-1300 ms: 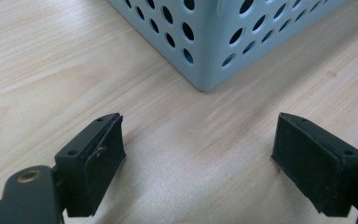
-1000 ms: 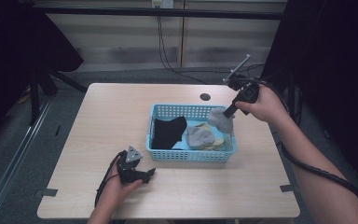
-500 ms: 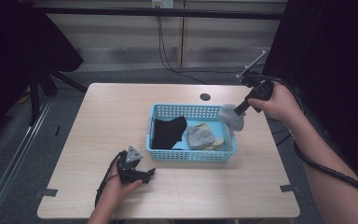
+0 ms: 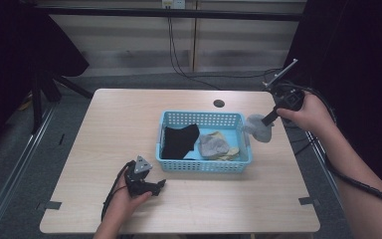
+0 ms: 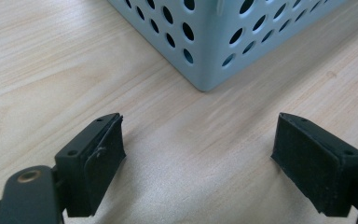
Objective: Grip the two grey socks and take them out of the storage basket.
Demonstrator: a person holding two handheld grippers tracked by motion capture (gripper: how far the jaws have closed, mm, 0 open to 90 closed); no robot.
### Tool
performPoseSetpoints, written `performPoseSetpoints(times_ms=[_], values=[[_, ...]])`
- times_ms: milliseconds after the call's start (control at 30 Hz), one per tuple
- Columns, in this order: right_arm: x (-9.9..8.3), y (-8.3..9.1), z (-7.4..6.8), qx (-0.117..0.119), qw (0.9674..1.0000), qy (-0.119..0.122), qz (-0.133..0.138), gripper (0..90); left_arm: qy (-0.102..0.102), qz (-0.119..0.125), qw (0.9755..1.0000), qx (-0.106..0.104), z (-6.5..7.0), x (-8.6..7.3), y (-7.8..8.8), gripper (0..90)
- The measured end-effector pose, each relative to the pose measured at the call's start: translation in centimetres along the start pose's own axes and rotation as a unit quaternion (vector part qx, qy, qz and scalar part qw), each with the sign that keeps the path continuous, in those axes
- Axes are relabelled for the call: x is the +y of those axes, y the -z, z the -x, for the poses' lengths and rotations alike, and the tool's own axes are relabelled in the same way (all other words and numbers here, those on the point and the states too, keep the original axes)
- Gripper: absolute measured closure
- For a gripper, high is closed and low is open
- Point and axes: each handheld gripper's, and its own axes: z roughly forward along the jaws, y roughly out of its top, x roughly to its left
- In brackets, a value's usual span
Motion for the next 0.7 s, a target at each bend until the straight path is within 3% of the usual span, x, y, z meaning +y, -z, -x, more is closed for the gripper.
performPoseSetpoints(times_ms=[700], values=[[-2.4,-1.2,2.4,-0.006,0.9996,-0.025,-0.012,84.9,0.000,0.002,1.0000,0.001,0.0,0.0,0.0,15.9]])
